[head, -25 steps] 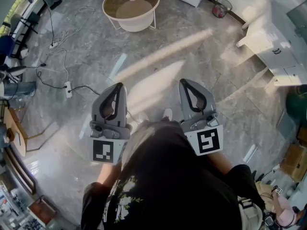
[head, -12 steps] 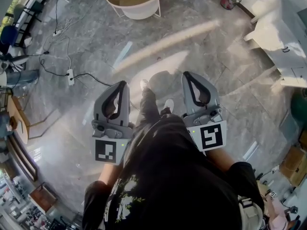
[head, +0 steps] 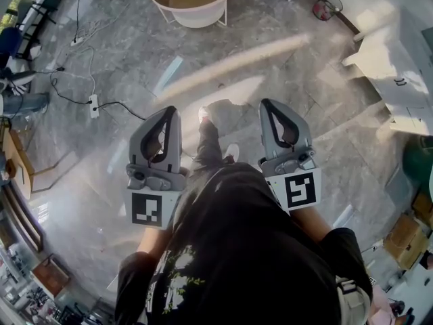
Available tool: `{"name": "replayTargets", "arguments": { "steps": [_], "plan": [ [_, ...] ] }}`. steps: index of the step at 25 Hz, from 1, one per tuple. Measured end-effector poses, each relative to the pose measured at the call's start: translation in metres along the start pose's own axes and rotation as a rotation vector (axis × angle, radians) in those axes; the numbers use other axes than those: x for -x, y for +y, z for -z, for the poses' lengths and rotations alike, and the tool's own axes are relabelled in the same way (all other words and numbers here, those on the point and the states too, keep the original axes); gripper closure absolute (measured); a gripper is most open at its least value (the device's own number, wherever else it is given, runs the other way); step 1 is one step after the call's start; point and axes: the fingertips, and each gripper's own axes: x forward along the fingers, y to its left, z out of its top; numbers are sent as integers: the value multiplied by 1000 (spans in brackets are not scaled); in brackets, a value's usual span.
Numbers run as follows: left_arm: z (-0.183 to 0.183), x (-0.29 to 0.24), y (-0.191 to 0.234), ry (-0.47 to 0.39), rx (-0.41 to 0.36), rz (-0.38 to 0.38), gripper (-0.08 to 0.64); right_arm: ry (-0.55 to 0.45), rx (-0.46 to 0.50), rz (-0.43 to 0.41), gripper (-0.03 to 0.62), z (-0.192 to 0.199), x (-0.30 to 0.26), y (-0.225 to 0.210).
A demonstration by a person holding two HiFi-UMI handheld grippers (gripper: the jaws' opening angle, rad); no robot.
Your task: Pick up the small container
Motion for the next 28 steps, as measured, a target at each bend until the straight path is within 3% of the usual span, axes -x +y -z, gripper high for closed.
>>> {"name": "replayTargets", "arguments": {
  "steps": [9,14,23,28],
  "plan": [
    [5,-43,54,2,-8,2,563,4,12,-7,597,-5,-67,-10],
    [5,-70,96,-28,26,-3,563,9,6,-30,597,-9,-113,0],
    [3,-133,162,-29,5,13,563,10,11,19,597,-17,-188,-39],
    [6,-153,201,-26,-4,15,563,-11,21,21,597,-25,-233,-35]
  ]
}}
